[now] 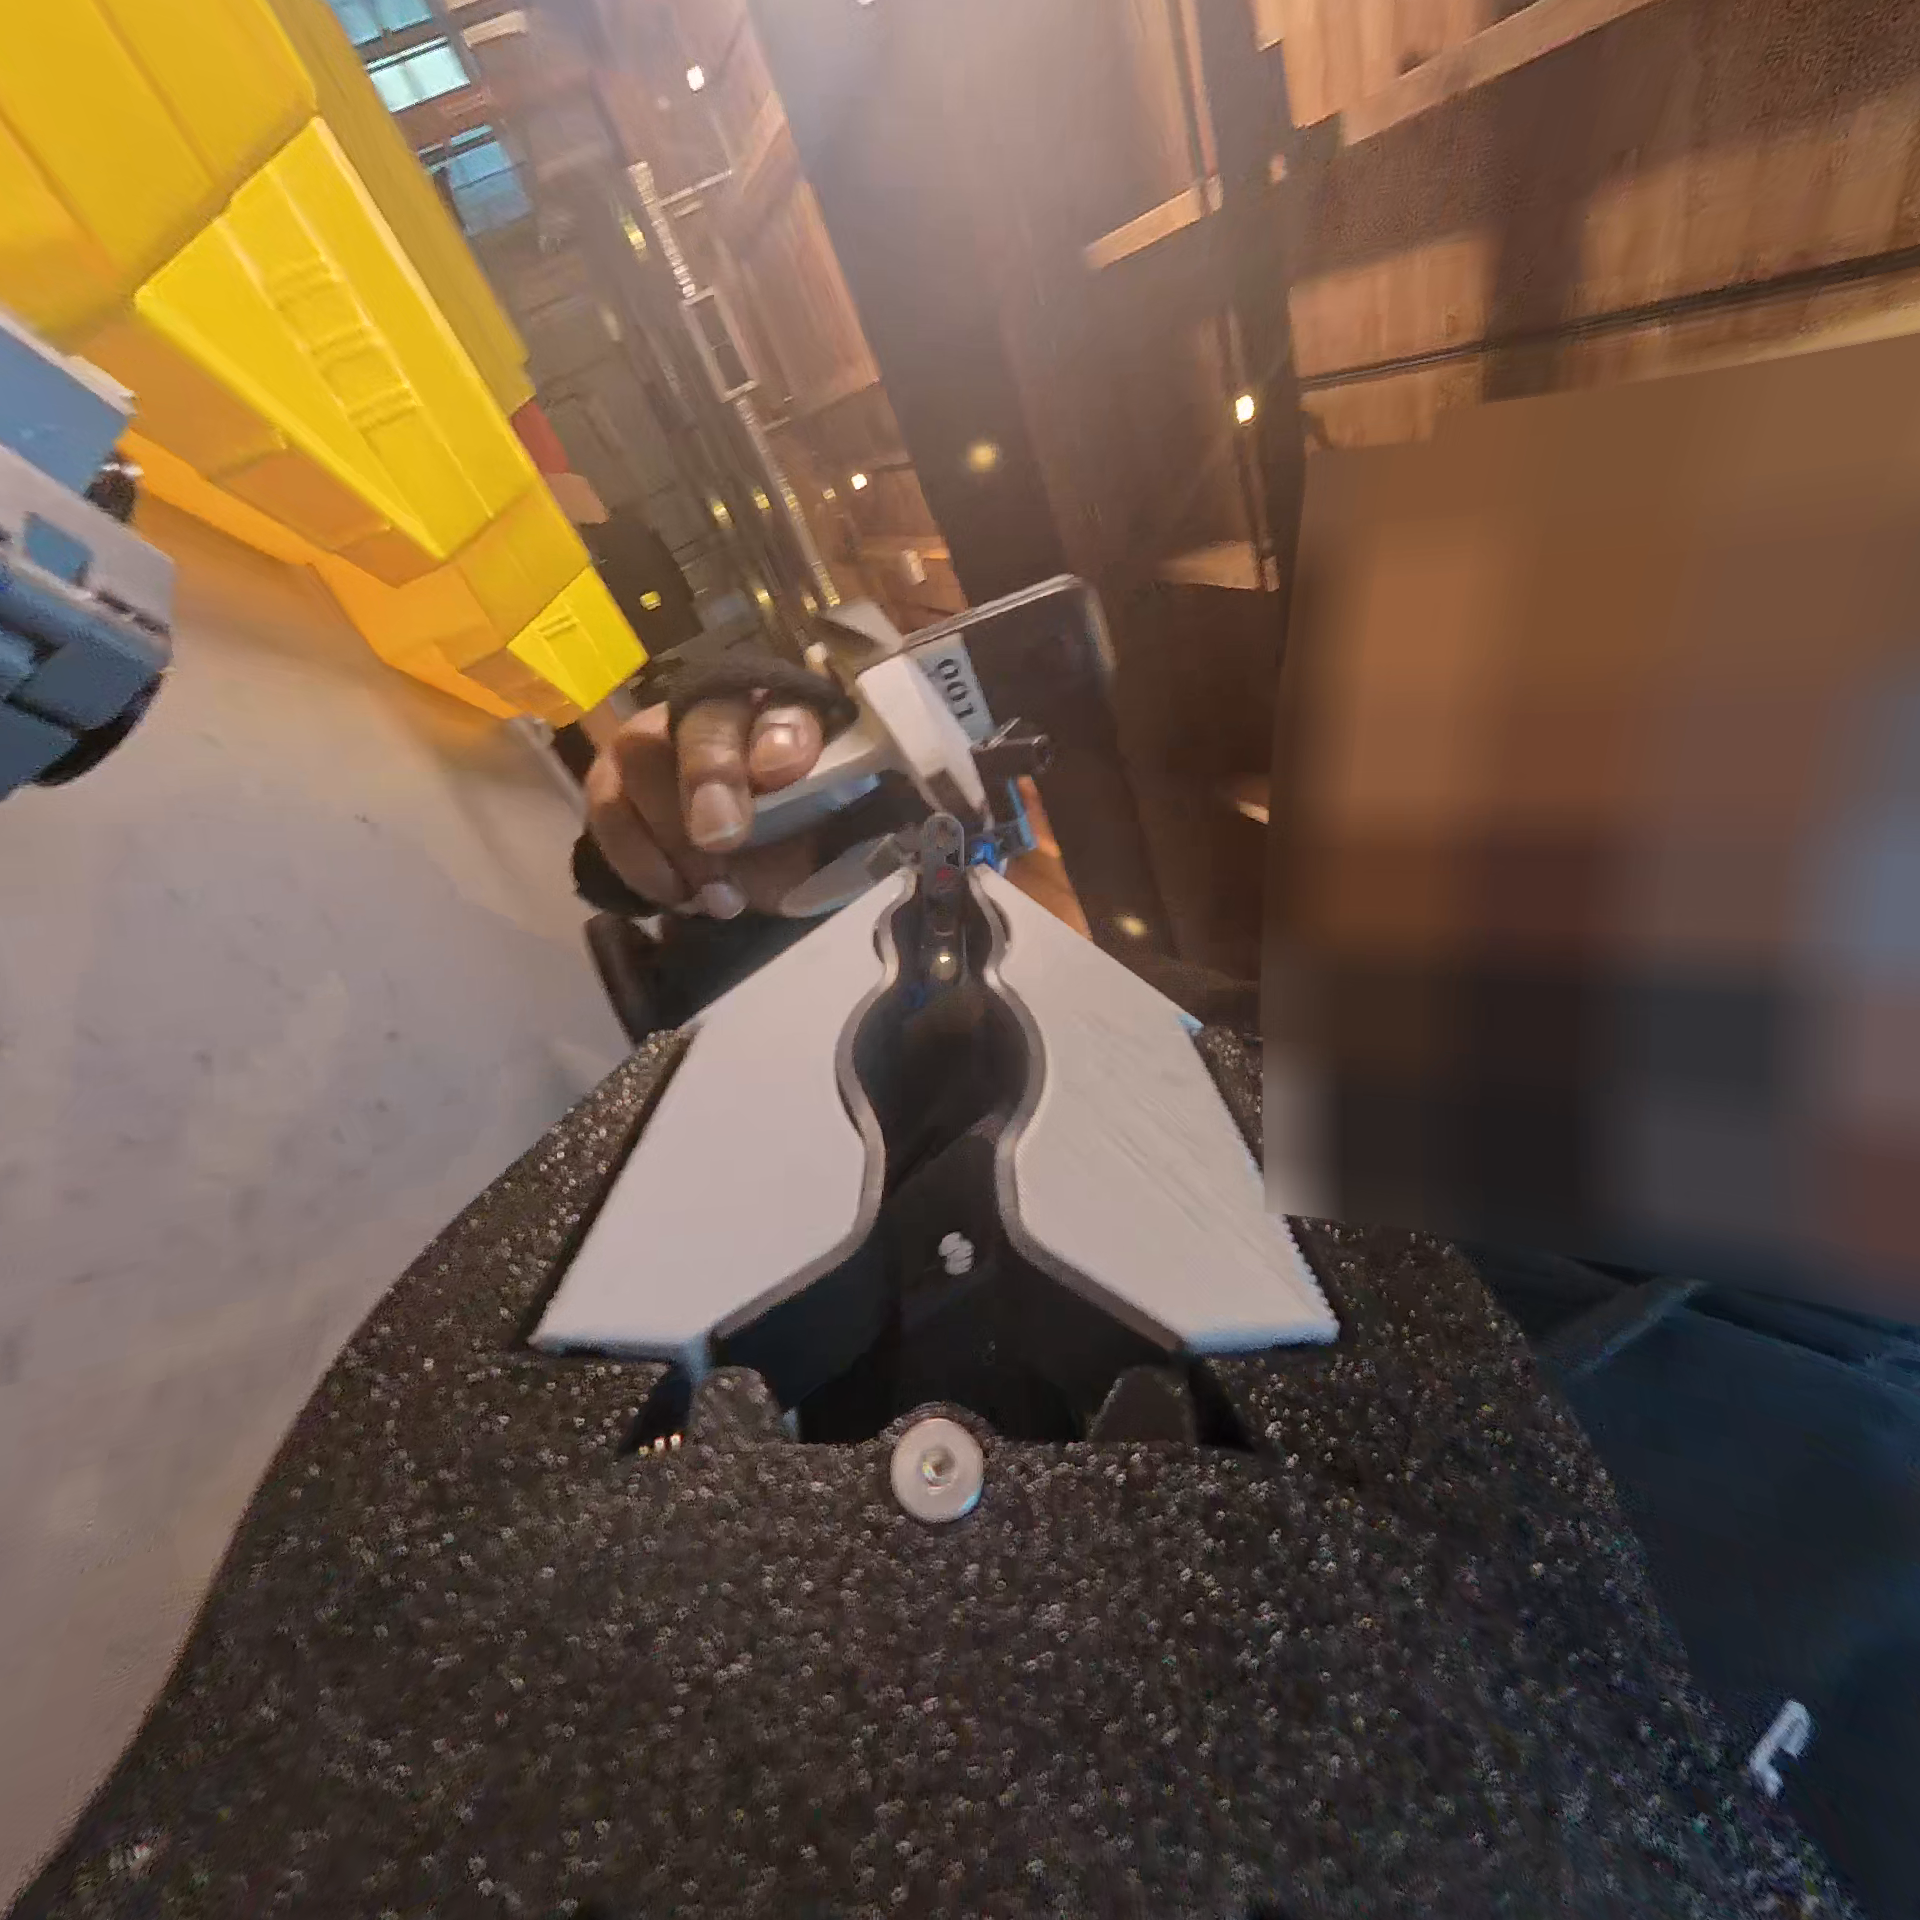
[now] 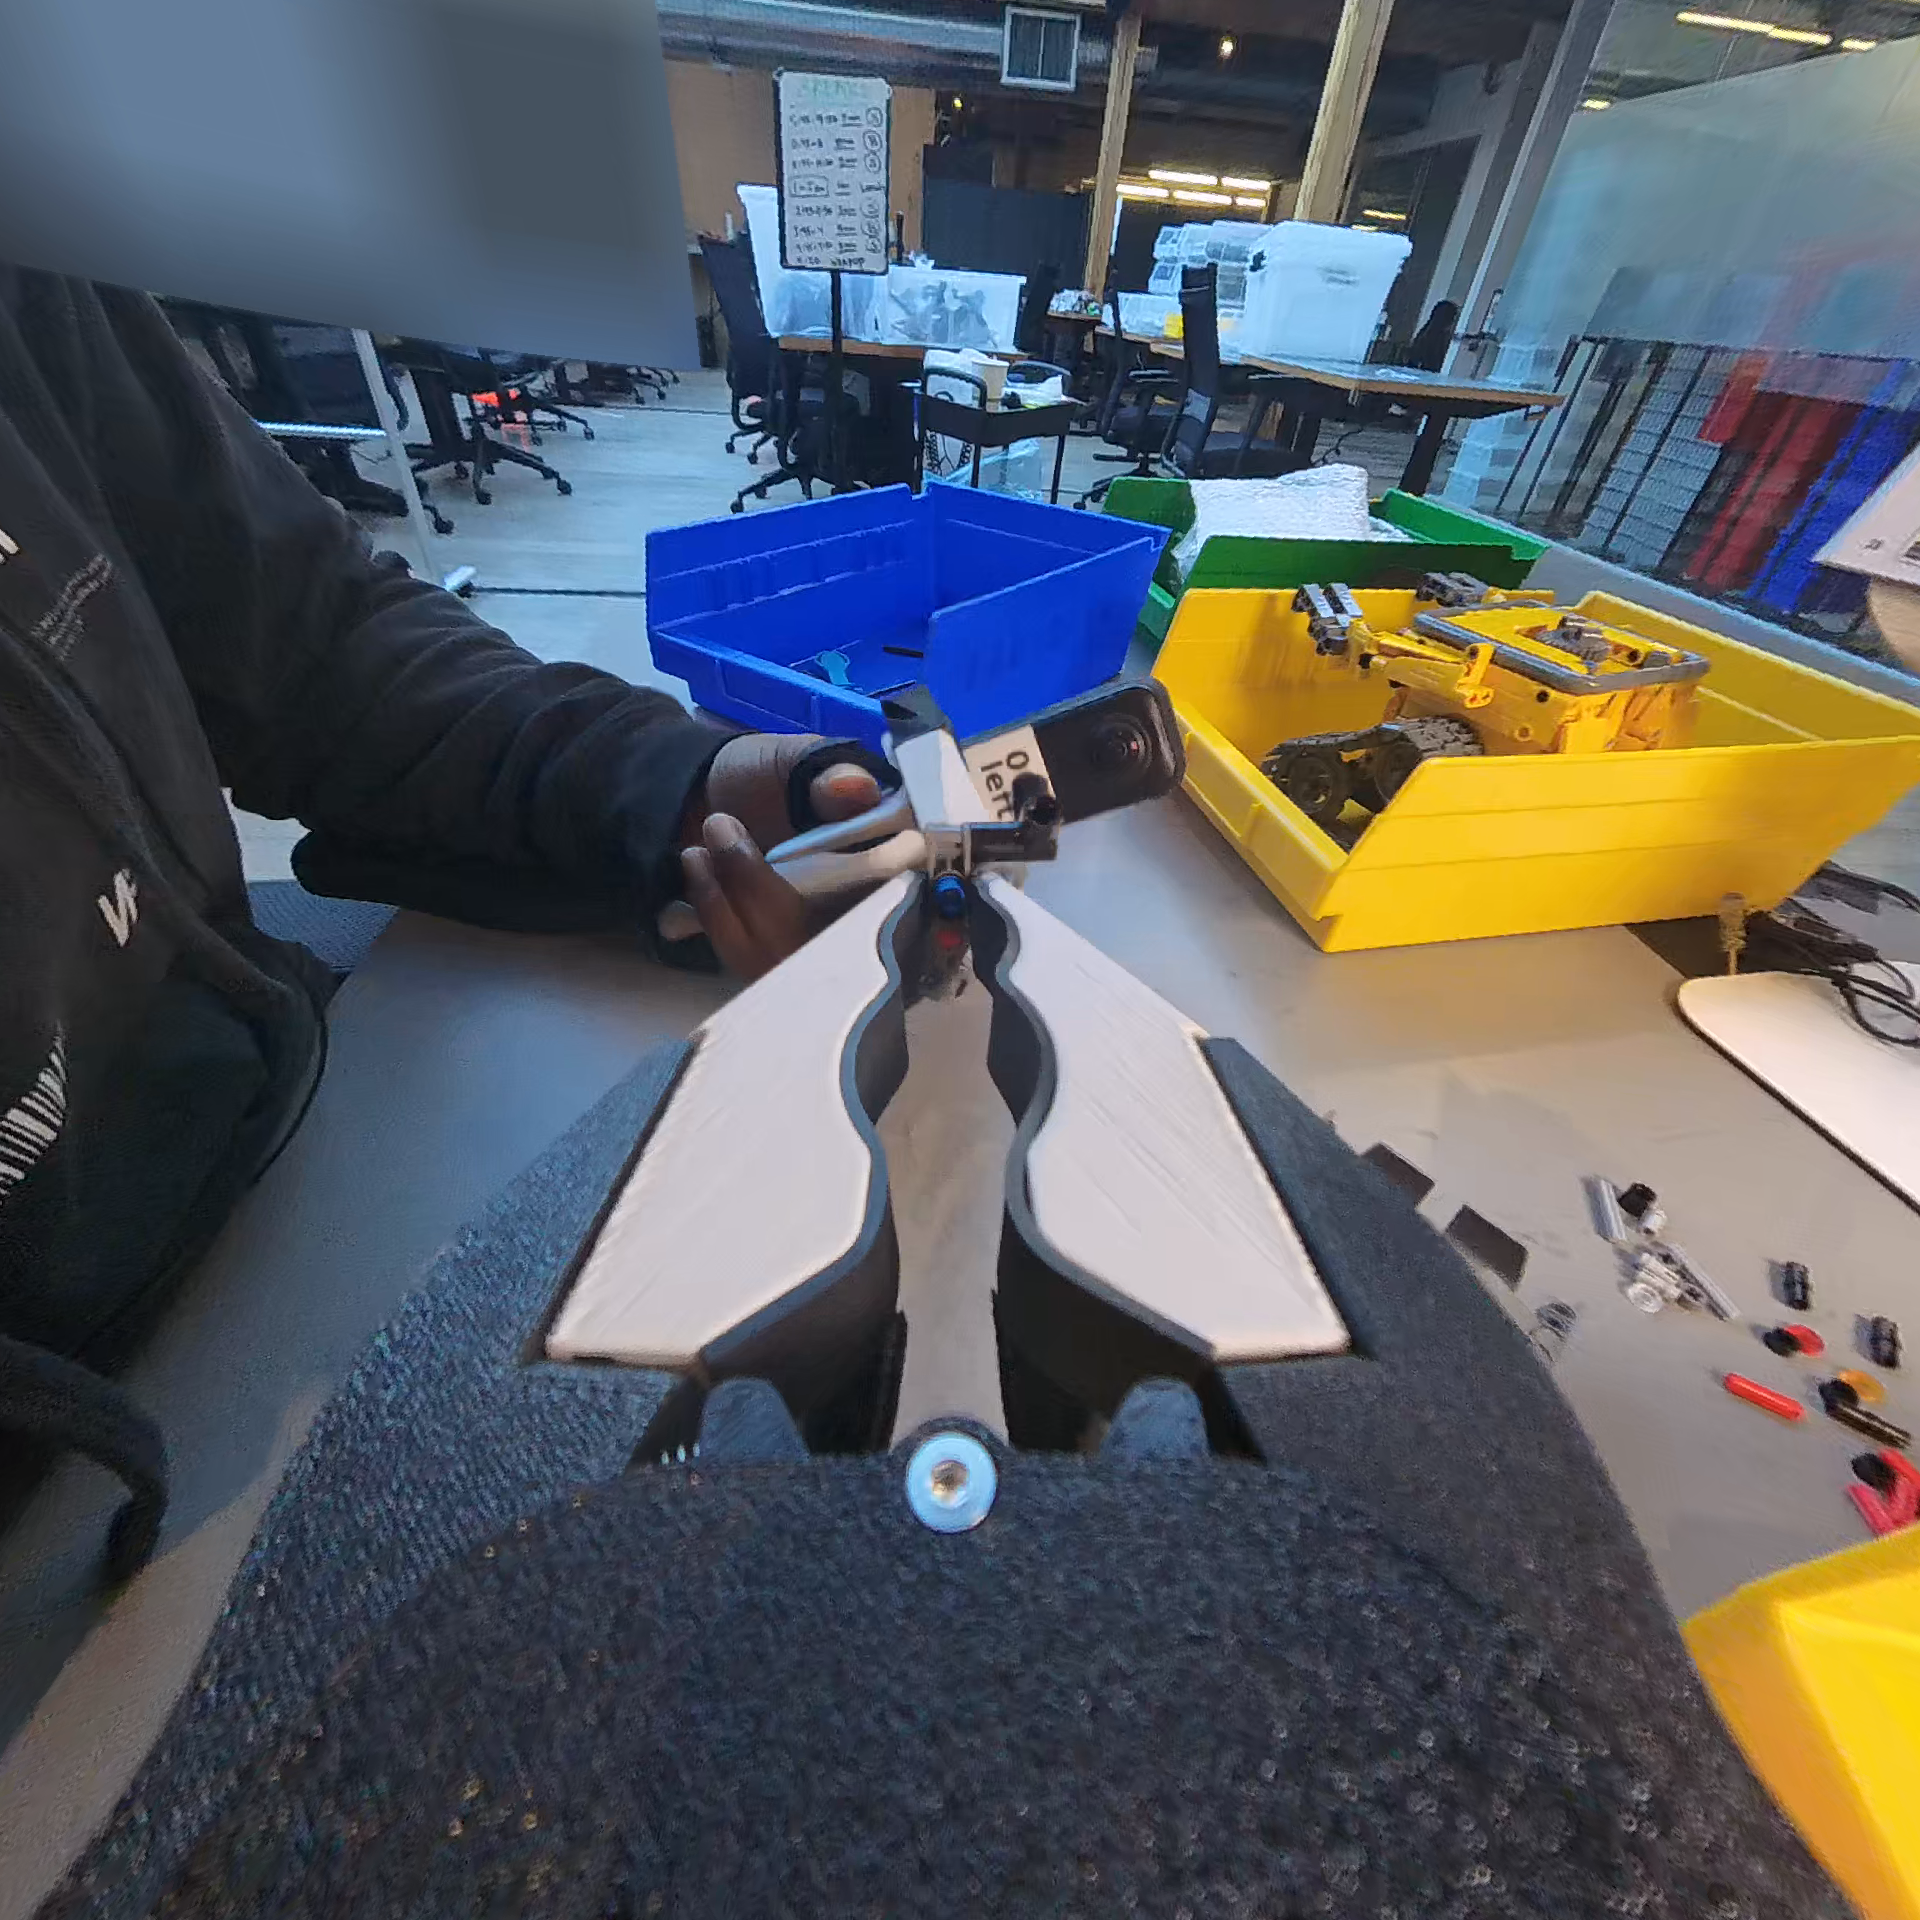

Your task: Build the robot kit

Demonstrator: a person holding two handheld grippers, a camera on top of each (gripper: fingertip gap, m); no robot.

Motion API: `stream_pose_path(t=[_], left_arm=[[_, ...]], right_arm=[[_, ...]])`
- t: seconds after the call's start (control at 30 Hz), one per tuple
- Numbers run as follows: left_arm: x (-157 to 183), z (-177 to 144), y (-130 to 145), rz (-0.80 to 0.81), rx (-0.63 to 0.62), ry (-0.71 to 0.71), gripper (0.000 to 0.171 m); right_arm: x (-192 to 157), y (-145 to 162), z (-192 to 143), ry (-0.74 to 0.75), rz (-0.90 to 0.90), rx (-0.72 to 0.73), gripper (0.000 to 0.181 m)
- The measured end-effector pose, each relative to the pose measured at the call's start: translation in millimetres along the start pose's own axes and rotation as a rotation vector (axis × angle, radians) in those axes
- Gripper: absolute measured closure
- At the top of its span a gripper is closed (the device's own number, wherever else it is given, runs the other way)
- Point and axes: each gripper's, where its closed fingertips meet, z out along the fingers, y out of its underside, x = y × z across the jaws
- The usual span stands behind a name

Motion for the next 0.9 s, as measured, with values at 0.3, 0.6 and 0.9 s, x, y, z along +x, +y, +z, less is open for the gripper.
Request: stream_pose_path(t=[0.3, 0.6, 0.9], left_arm=[[-72.2, -11.8, 56.7, 0.547, -0.609, -0.714, 0.164], [-86.7, -9.4, 57.7, 0.737, -0.956, -0.919, 0.163], [-115.1, -17.8, 58.2, 0.574, -1.221, -0.974, 0.162]], right_arm=[[26.0, 52.7, -19.7, 0.041, -0.006, -0.263, 0.175], [42.2, 85.3, -28.2, 0.083, 0.052, -0.398, 0.175], [51.0, 92.4, -55.0, 0.136, 0.066, -0.455, 0.175]])
